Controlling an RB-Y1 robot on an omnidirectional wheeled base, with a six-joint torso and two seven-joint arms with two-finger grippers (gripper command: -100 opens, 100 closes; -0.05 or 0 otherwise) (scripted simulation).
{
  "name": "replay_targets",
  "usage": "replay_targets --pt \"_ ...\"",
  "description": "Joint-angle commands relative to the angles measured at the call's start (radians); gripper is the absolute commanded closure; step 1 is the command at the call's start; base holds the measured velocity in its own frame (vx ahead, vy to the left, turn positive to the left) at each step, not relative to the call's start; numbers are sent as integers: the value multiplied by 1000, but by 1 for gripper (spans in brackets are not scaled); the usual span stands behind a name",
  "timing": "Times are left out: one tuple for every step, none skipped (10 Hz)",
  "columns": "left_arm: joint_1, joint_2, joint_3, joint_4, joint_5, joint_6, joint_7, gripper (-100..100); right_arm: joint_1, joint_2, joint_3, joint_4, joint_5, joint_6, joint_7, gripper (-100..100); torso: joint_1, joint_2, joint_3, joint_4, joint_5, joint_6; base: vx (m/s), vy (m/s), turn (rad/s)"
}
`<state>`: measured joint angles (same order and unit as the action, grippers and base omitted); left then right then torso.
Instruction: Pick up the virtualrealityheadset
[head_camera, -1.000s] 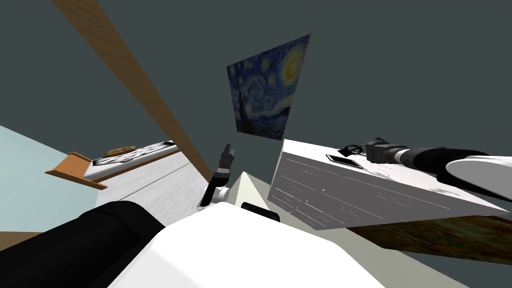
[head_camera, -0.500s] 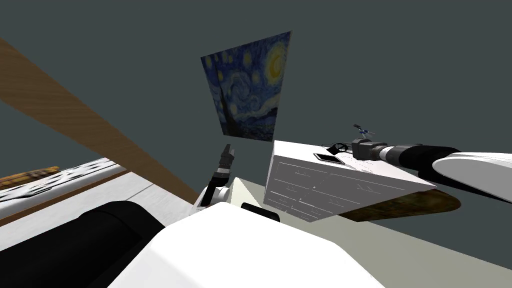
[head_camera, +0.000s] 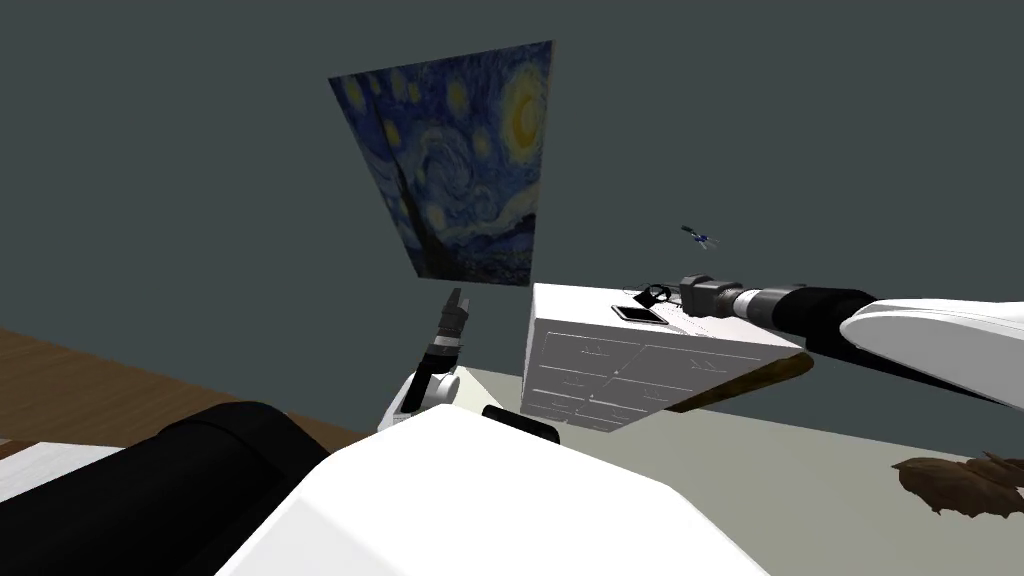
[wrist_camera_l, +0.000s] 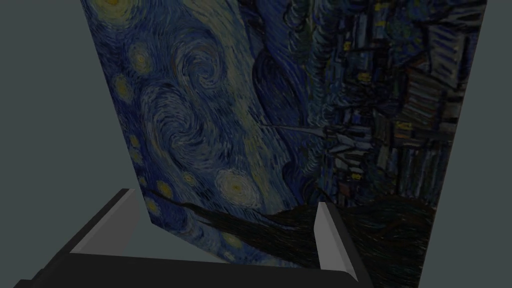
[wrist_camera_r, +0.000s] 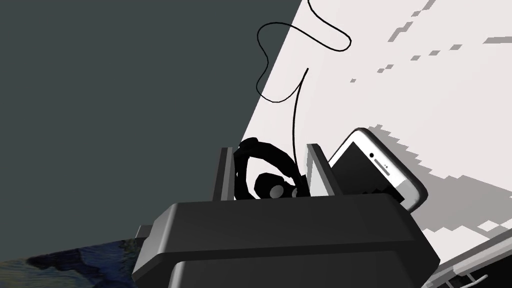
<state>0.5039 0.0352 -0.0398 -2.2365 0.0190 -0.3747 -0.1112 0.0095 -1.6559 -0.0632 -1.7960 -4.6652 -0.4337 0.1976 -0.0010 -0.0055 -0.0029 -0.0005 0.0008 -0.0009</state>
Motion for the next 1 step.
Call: replay_targets --pt "0 0 0 0 0 0 0 0 0 0 0 0 0 0 0 0 0 0 0 0 0 0 10 4 13"
